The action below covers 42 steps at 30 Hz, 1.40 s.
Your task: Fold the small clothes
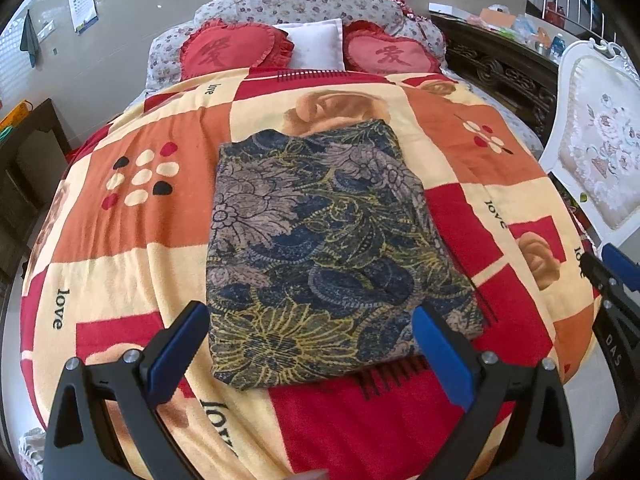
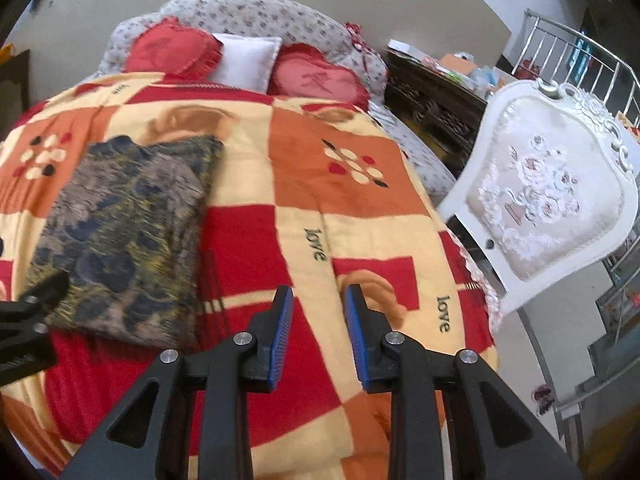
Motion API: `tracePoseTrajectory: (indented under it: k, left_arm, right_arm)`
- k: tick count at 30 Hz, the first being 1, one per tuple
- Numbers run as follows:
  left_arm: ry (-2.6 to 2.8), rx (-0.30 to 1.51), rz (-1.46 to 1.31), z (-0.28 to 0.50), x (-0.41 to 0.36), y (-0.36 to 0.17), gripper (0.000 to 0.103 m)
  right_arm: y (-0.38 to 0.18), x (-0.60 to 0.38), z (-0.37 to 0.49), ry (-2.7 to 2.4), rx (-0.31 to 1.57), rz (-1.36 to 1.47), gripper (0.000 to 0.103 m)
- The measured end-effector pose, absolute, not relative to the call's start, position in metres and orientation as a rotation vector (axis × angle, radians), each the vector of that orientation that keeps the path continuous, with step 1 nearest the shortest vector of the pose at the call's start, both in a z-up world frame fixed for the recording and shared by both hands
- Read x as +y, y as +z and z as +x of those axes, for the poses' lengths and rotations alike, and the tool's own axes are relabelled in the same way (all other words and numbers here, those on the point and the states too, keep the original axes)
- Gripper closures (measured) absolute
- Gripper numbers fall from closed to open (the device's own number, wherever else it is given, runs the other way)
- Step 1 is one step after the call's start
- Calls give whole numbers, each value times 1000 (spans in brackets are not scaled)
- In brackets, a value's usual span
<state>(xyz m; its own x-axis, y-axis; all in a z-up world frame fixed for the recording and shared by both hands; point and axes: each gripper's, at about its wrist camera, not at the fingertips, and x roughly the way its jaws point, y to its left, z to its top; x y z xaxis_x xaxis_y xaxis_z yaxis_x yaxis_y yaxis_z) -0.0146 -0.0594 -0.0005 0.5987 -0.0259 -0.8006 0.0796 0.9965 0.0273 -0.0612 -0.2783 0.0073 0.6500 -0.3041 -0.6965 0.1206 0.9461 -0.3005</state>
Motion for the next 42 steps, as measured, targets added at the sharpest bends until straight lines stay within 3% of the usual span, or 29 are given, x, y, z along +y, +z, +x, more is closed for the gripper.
tracePoseTrajectory:
  k: [10,17,22,42]
  left_arm:
    - [-51,930,58,-13,-57,-3,0]
    - [-28,937,42,-11,-47,-4,0]
    - [-23,938,39,-10,-44,-4,0]
    - [-38,923,18,-17,-45,-2,0]
  right_arm:
    - [1,-279,-61,-213,862,-200,60]
    - [47,-272,-76,316,732,197,60]
    - [63,-261,-84,401,666,154,58]
    - [48,-257,-85,408,707,146,57]
